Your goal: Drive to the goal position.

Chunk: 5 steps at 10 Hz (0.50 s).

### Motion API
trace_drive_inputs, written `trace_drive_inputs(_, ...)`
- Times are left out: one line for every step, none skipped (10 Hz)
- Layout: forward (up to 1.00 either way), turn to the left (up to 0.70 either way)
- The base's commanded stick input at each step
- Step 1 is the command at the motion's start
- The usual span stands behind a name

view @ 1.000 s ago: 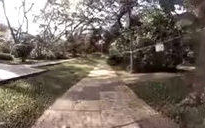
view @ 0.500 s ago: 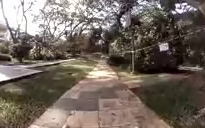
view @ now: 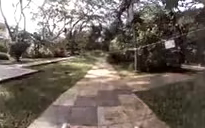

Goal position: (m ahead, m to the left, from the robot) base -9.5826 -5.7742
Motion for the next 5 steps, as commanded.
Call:
trace_drive_inputs(0.70,0.00)
trace_drive_inputs(0.70,0.00)
trace_drive_inputs(0.70,0.00)
trace_drive_inputs(0.70,0.00)
trace_drive_inputs(0.70,0.00)
